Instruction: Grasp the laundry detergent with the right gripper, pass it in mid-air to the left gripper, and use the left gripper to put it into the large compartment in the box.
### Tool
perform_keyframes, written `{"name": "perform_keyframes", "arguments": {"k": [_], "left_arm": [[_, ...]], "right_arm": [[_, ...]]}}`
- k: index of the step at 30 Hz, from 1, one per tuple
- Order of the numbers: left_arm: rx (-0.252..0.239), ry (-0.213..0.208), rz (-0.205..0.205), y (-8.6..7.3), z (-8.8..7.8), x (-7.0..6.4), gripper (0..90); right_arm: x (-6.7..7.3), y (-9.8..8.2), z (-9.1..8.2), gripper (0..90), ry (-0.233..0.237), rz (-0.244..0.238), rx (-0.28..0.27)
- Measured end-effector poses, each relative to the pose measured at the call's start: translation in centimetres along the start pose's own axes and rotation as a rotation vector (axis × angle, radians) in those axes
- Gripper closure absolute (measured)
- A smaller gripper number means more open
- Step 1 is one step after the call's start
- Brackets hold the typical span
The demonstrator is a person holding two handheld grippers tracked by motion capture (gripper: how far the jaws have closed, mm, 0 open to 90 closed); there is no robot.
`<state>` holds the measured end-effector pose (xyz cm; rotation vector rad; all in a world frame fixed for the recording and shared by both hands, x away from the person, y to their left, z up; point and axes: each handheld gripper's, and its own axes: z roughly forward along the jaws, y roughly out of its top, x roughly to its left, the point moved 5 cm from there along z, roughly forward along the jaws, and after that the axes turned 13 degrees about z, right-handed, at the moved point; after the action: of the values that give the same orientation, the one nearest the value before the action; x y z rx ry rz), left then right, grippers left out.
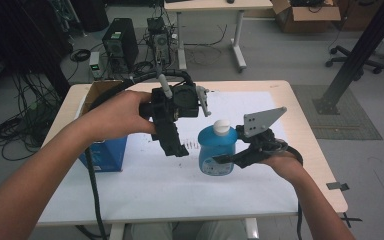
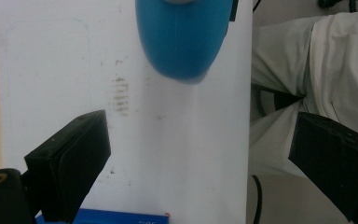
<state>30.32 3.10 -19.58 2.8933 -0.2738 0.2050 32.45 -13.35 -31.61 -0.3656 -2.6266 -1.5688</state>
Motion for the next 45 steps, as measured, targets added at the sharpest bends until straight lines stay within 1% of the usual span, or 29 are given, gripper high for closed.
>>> {"name": "perform_keyframes", "arguments": {"k": [8, 16, 26, 30, 35, 45], "left_arm": [[-0.001, -0.007, 0.003, 0.1, 0.0, 0.0, 5.5], [-0.002, -0.012, 0.013, 0.5, 0.2, 0.2, 5.6], [-0.011, -0.009, 0.011, 0.8, 0.4, 0.6, 5.4], [-0.014, -0.004, 0.006, 0.9, 0.7, 0.9, 5.3], [-0.023, -0.013, -0.008, 0.7, 1.1, 1.3, 5.2], [-0.023, -0.039, -0.009, 0.6, 2.1, 1.3, 5.3]], "right_arm": [[0.2, 0.6, 1.5, 44.9, 0.028, -0.012, 0.010], [0.2, 1.0, 2.6, 44.9, 0.050, -0.020, 0.017], [0.3, 1.5, 3.9, 44.9, 0.072, -0.032, 0.024], [0.3, 1.7, 4.3, 44.9, 0.079, -0.032, 0.024], [0.4, 1.7, 4.8, 44.9, 0.090, -0.036, 0.031], [0.3, 1.7, 5.1, 44.9, 0.093, -0.030, 0.032]]}}
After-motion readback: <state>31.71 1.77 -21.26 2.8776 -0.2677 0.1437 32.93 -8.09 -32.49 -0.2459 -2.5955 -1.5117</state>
